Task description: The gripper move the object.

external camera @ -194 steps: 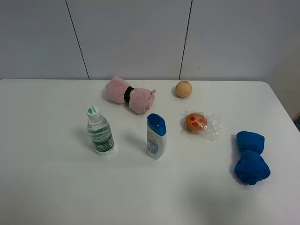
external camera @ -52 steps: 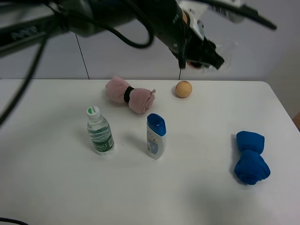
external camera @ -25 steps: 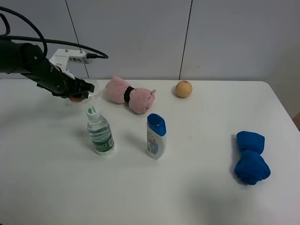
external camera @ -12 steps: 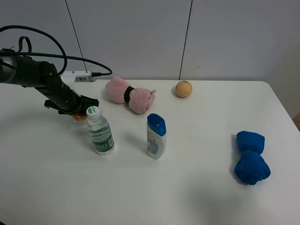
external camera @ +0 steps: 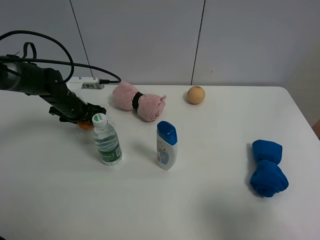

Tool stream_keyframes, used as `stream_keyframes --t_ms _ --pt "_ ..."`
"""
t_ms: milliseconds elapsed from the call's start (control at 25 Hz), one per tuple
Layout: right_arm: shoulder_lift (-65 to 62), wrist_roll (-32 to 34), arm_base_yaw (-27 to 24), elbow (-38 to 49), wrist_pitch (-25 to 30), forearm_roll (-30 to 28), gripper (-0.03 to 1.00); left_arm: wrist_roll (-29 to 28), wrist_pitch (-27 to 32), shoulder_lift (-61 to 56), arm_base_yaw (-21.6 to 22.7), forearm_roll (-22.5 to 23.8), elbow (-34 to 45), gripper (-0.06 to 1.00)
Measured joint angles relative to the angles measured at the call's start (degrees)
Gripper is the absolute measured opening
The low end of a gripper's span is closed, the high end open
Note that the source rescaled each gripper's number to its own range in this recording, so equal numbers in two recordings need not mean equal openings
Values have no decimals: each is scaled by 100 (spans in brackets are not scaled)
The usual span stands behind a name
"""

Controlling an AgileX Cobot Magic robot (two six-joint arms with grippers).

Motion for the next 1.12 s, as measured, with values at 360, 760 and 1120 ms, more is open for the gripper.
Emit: stream_keyframes --t_ms 360,760,1120 --pt "0 0 0 0 0 0 100 -30 44 -93 -18 -6 0 99" --pt "0 0 0 0 0 0 100 53 360 -2024 -91 113 0 99" --pt "0 0 0 0 0 0 100 72 1368 -3259 1135 789 -6 99"
